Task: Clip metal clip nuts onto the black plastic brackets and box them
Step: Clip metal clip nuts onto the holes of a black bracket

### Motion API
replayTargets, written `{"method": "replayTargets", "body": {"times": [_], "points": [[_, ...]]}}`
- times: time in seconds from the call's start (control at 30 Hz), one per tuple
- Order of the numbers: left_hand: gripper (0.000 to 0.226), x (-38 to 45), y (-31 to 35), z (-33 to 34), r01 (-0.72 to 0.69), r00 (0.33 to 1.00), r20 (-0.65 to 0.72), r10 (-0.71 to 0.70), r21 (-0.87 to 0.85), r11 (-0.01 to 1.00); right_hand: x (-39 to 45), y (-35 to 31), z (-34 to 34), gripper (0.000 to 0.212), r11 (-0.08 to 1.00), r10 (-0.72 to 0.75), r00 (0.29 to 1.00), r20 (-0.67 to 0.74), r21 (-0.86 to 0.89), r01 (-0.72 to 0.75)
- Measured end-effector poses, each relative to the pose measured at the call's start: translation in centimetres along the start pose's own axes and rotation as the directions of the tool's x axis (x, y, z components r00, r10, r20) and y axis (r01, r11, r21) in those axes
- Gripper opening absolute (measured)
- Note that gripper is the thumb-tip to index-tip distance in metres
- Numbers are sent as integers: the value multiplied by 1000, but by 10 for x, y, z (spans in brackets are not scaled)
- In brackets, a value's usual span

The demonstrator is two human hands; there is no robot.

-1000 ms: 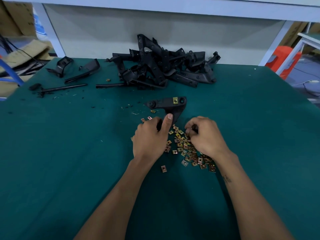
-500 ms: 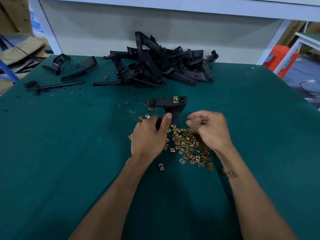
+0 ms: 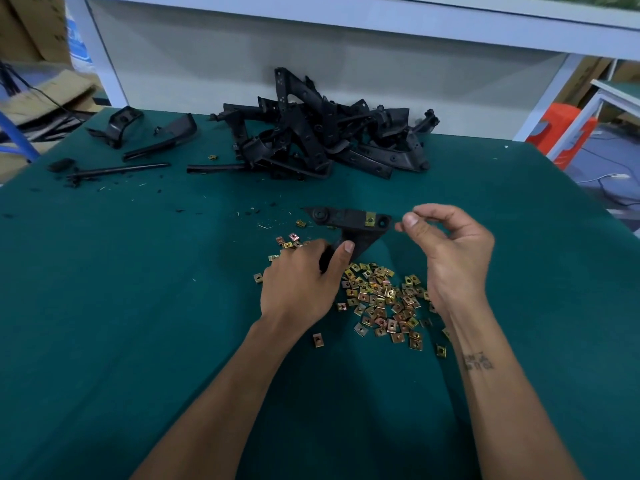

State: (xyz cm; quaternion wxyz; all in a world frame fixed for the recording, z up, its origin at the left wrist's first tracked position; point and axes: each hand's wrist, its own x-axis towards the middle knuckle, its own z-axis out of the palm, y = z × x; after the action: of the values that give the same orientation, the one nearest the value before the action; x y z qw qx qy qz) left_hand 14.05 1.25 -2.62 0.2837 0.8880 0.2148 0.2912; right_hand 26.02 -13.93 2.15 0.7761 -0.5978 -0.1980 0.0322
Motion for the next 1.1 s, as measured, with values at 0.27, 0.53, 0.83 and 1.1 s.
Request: {"method": "replayTargets", "body": {"times": [0.27,0.53,0.83,1.1], "points": [[56,-5,7,1,-141,990,46,134,194,971,0,-12,-7,11,995,-67,997,-35,69,69],[58,-6,9,0,-185,983,60,175,263,947,-10,-13,5,24,943,-148,973,177,-270,193],[43,-7,10,1,-247,969,42,244,220,944,-21,-13,18,16,914,-174,955,240,-322,247],[56,-7,10,0,-222,975,65,213,267,938,-18,-12,19,19,954,-96,973,210,-260,151]]}}
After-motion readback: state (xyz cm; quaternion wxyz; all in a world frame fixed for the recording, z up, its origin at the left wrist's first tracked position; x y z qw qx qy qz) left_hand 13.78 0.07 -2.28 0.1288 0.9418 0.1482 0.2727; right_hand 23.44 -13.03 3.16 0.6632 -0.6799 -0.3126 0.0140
